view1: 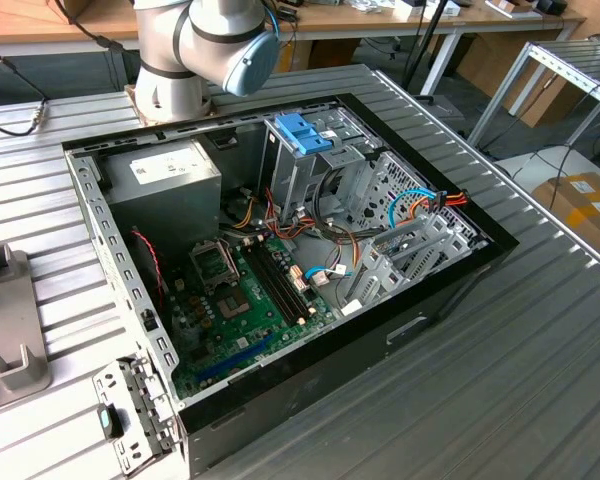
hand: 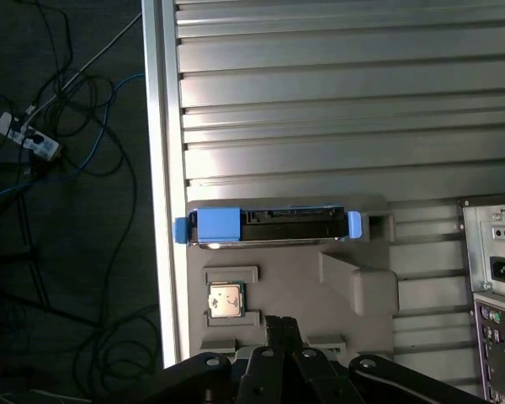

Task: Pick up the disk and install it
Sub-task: 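Pick up the disk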

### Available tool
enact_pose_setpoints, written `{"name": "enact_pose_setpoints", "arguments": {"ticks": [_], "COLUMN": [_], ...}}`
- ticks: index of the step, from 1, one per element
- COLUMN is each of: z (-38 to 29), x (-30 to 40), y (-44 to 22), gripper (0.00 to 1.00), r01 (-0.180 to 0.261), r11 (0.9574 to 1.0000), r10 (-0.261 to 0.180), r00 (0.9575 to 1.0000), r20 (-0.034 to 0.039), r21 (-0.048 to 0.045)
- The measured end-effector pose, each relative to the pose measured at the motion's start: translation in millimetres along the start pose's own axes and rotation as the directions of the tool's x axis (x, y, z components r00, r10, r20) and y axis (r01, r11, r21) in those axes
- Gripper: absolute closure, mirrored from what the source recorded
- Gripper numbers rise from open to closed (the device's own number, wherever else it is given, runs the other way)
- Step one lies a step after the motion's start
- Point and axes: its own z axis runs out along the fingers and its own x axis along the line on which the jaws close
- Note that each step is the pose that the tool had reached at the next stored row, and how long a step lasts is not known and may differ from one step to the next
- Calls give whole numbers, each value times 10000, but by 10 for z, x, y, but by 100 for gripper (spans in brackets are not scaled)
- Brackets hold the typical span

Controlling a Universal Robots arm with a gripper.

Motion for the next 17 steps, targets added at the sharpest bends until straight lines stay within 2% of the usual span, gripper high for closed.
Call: {"name": "enact_pose_setpoints", "arguments": {"ticks": [6, 14, 17], "z": [0, 1, 1], "x": [0, 0, 0], "y": [0, 0, 0], "gripper": [90, 90, 90], "r01": [103, 695, 1018], "r11": [9999, 9976, 9948], "r10": [-103, -695, -1018], "r00": [9999, 9976, 9948], "r20": [-5, -30, -44], "r21": [-3, -18, -27]}}
